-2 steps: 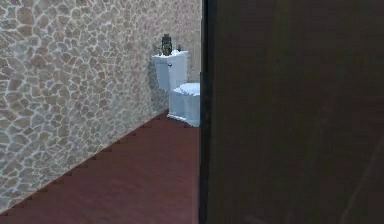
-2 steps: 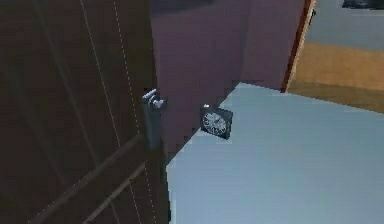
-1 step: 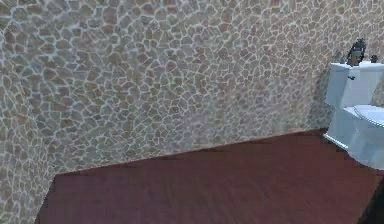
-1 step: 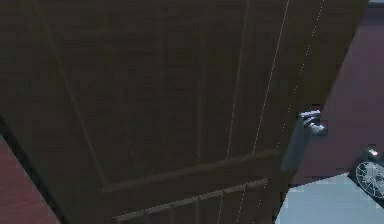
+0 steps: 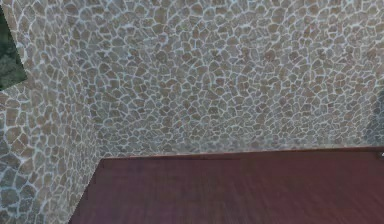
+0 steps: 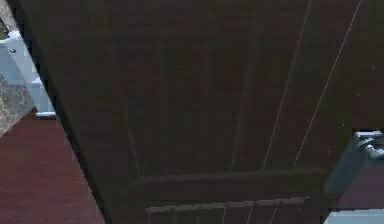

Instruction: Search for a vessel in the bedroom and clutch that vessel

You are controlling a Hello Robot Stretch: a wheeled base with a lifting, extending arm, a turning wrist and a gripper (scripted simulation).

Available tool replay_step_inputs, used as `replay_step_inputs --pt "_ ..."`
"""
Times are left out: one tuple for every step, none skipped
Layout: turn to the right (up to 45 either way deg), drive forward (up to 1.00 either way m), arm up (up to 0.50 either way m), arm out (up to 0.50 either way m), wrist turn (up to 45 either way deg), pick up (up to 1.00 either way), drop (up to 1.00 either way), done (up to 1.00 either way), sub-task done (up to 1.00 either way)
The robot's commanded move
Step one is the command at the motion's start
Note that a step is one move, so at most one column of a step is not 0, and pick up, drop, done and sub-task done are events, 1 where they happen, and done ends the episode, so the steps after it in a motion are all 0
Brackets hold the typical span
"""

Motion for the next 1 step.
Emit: replay_step_inputs --pt "0.0 0.45 0.0 0.0 0.0 0.0 0.0 0.0 0.0"
